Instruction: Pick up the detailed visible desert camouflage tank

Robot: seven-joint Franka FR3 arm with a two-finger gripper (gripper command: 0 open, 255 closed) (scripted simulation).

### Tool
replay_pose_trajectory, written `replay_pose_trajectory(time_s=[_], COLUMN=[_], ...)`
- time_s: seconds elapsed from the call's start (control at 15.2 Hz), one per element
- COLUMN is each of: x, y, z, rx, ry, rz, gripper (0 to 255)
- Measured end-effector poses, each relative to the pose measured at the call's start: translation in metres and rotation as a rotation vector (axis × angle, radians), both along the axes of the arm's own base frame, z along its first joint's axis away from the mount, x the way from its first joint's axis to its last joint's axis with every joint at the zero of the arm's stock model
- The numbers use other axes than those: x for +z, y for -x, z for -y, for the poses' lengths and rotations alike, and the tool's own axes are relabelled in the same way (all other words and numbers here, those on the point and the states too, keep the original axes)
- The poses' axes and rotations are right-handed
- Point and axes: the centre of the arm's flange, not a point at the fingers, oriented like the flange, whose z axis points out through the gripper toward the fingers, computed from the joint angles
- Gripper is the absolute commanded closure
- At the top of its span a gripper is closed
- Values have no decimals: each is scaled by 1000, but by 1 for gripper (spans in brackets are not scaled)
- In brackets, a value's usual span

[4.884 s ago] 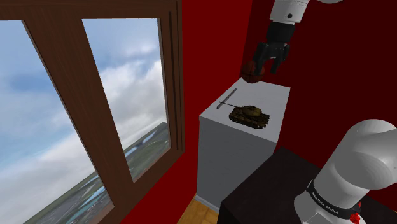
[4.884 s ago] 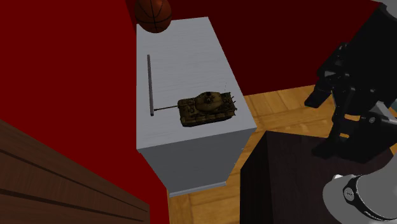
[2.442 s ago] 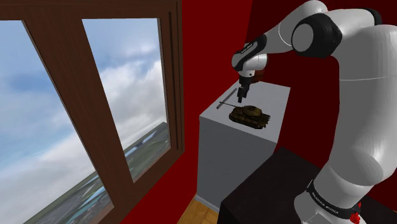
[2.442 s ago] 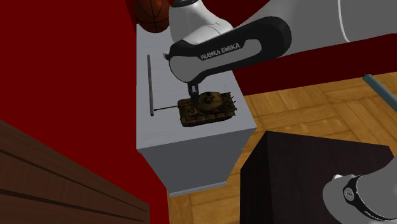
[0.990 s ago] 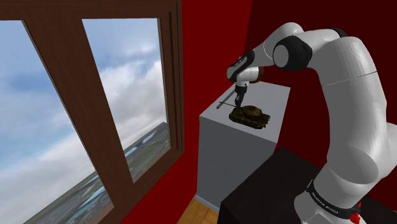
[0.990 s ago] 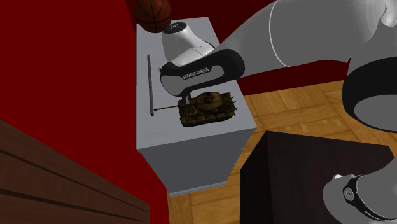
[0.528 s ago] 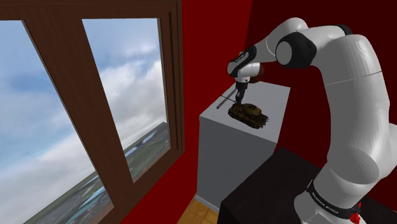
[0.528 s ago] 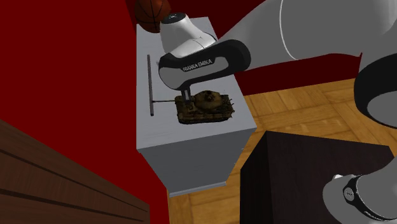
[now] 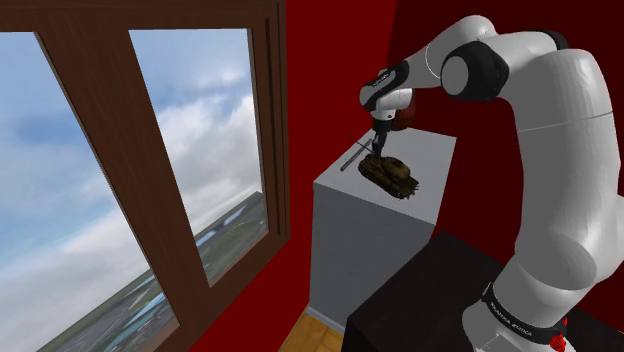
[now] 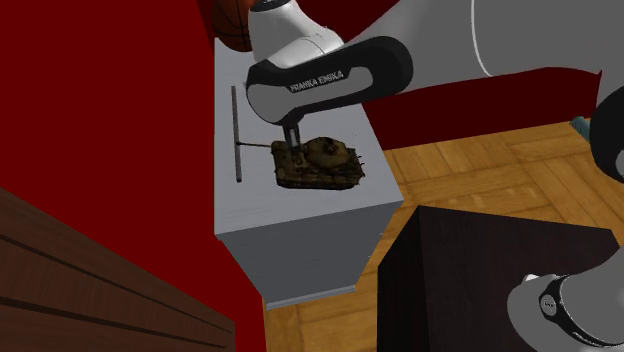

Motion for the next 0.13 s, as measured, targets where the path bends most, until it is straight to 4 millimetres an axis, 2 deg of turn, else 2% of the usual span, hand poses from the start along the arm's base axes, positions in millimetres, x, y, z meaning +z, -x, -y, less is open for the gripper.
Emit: replay_pose_trajectory(time_s=[0.13], x=[8], y=[0], z=[1], rx=[0], ry=[0], rz=[0], gripper=[255])
